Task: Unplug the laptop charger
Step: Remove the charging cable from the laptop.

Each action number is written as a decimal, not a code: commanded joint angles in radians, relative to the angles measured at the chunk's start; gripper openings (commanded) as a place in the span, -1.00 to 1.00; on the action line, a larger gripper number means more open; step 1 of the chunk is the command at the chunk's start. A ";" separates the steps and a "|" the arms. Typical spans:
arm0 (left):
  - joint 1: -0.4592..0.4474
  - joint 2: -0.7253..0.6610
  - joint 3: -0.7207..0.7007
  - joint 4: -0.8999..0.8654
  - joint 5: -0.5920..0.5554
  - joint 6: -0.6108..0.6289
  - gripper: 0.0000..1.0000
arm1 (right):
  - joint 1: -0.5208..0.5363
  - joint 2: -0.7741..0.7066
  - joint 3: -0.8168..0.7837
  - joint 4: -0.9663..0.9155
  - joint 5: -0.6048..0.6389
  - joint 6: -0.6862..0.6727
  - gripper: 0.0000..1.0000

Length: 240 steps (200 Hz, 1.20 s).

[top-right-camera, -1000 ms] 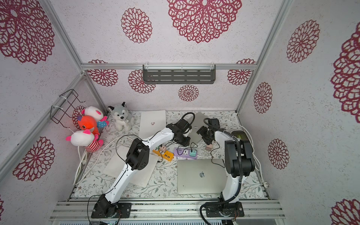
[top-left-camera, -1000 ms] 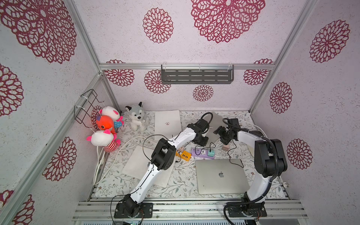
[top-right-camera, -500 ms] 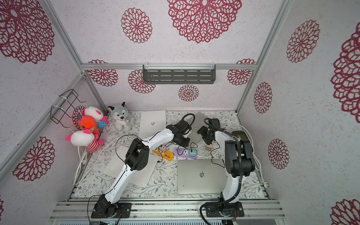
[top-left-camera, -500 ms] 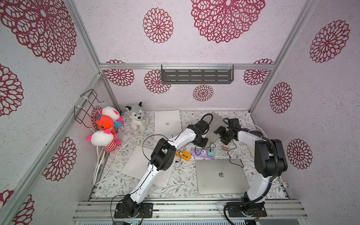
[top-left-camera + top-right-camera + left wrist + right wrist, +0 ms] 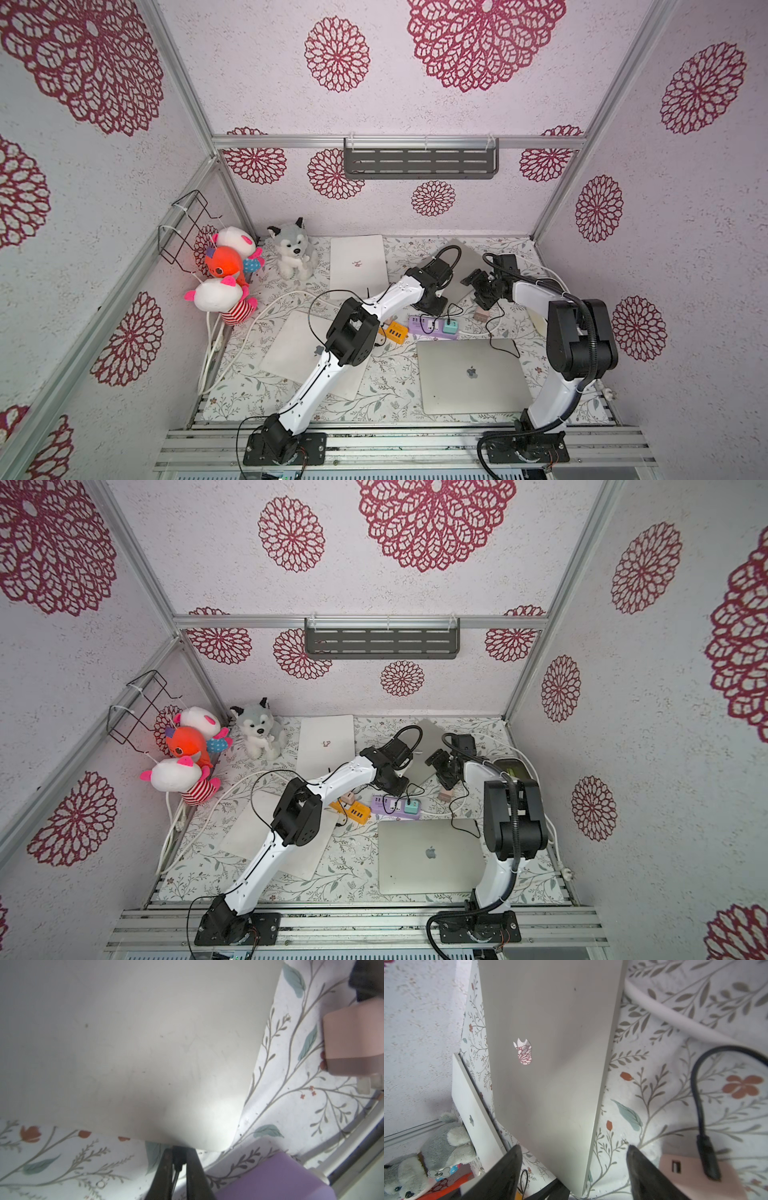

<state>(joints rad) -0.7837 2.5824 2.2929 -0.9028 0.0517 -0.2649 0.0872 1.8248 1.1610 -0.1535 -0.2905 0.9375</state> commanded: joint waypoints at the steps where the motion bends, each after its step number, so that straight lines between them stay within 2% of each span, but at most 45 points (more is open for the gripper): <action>1: 0.020 0.000 -0.042 -0.018 -0.071 -0.004 -0.86 | -0.004 -0.047 -0.009 0.020 -0.013 0.019 0.61; 54: 0.046 -0.029 -0.053 0.015 -0.021 -0.038 -0.98 | -0.004 -0.017 -0.009 0.079 -0.048 0.064 0.60; 88: 0.049 -0.035 -0.063 0.015 -0.025 -0.015 -0.99 | 0.010 0.050 0.036 0.122 -0.133 0.085 0.60; 150: 0.051 -0.047 -0.089 0.026 -0.058 0.008 -1.00 | 0.027 0.137 0.045 0.208 -0.165 0.160 0.60; 192: 0.049 -0.054 -0.116 0.037 -0.007 -0.026 -1.00 | 0.028 0.157 0.029 0.220 -0.164 0.175 0.60; 240: 0.038 -0.041 -0.091 -0.017 -0.131 0.035 -1.00 | 0.026 0.166 -0.023 0.252 -0.143 0.206 0.60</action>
<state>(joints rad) -0.7731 2.5397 2.2047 -0.8295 0.0708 -0.2562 0.1085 1.9621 1.1820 0.1135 -0.4522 1.1065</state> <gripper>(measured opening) 0.112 0.801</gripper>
